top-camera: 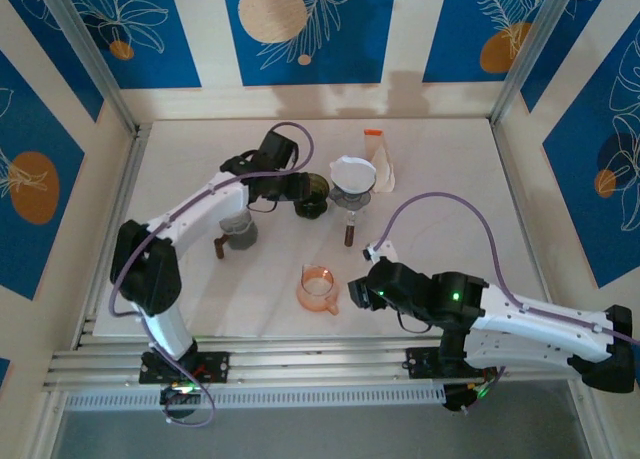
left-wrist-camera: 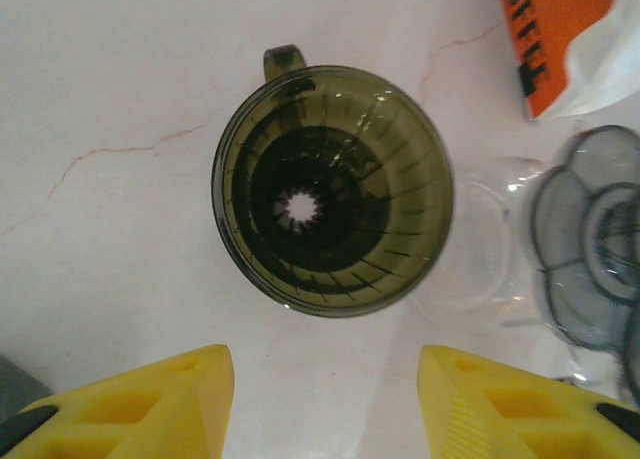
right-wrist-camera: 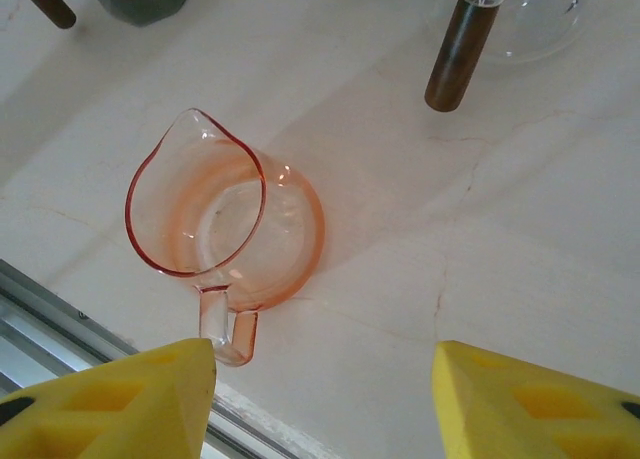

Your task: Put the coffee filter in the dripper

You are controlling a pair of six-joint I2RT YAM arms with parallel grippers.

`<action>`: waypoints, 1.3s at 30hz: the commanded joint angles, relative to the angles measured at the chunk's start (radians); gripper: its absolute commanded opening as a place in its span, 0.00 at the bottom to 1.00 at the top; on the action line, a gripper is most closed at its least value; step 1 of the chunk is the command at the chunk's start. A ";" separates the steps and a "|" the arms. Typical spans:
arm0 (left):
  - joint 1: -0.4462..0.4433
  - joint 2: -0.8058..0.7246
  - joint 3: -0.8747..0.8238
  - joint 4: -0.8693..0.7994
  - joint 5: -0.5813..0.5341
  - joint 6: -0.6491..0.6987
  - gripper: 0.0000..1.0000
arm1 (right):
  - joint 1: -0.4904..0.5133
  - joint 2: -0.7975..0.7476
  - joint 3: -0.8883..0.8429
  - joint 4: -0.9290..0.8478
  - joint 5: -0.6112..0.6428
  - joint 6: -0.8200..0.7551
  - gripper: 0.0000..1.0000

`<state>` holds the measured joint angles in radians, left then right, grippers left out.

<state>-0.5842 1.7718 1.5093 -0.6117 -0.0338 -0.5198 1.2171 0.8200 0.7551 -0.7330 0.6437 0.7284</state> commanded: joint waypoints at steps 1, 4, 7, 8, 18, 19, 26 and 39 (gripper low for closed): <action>0.005 0.050 0.069 -0.043 -0.043 0.020 0.51 | 0.001 -0.034 -0.016 -0.032 0.040 0.028 0.60; 0.007 0.097 0.101 -0.050 -0.063 0.023 0.49 | 0.002 -0.046 -0.020 -0.043 0.042 0.035 0.60; 0.013 0.146 0.136 -0.063 -0.072 0.023 0.47 | 0.002 -0.060 -0.029 -0.047 0.042 0.041 0.60; 0.014 0.163 0.148 -0.069 -0.077 0.023 0.47 | 0.002 -0.064 -0.034 -0.047 0.043 0.043 0.60; 0.034 0.238 0.196 -0.092 -0.120 0.013 0.45 | 0.001 -0.102 -0.059 -0.066 0.048 0.061 0.60; 0.035 0.242 0.197 -0.091 -0.120 0.013 0.45 | 0.001 -0.104 -0.063 -0.068 0.047 0.063 0.60; 0.037 0.294 0.224 -0.094 -0.128 0.011 0.40 | 0.001 -0.115 -0.069 -0.072 0.049 0.068 0.60; 0.039 0.330 0.241 -0.096 -0.169 0.021 0.23 | 0.002 -0.139 -0.086 -0.093 0.052 0.094 0.60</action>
<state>-0.5564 2.0792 1.7157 -0.6823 -0.1741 -0.5129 1.2171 0.7010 0.6807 -0.8070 0.6674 0.7956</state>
